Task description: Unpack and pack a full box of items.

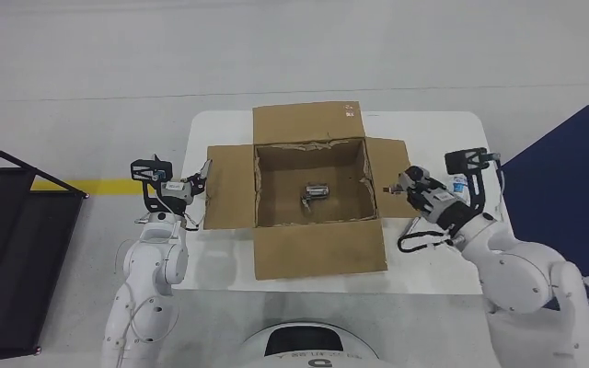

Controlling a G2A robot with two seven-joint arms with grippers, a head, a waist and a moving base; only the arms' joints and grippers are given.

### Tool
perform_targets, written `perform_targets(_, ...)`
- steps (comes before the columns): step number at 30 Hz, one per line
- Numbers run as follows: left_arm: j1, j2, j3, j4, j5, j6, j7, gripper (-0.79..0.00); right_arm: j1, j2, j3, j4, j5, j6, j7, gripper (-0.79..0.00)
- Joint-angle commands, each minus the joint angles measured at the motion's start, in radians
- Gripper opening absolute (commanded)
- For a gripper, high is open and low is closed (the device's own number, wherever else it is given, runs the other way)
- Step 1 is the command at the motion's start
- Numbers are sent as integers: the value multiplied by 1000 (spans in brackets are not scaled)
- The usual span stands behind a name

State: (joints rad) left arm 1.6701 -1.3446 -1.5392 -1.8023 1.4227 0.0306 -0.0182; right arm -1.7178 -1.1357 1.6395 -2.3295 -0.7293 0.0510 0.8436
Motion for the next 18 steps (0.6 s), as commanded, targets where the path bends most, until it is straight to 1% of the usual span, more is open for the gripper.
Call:
perform_targets(1,0,0,0,0,0,0,0,0,171,-3,-177,48,-75,69,108,-785)
perform_targets(2,0,0,0,0,0,0,0,0,242,-6,-256,89,-156,86,148,-785)
perform_targets(3,0,0,0,0,0,0,0,0,314,-12,-332,137,-218,130,166,-785)
perform_targets(4,0,0,0,0,0,0,0,0,383,-22,-409,194,-252,167,189,-785)
perform_targets(6,0,0,0,0,0,0,0,0,515,-42,-528,311,-287,221,236,-785)
perform_targets(7,0,0,0,0,0,0,0,0,570,-52,-585,371,-317,234,261,-785)
perform_targets(9,0,0,0,0,0,0,0,0,662,-70,-692,486,-398,225,318,-785)
perform_targets(10,0,0,0,0,0,0,0,0,695,-79,-734,530,-431,232,329,-785)
perform_targets(12,0,0,0,0,0,0,0,0,741,-98,-793,605,-435,242,353,-785)
perform_targets(16,0,0,0,0,0,0,0,0,810,-128,-862,739,-446,242,349,-785)
perform_targets(18,0,0,0,0,0,0,0,0,843,-141,-888,799,-454,236,366,-785)
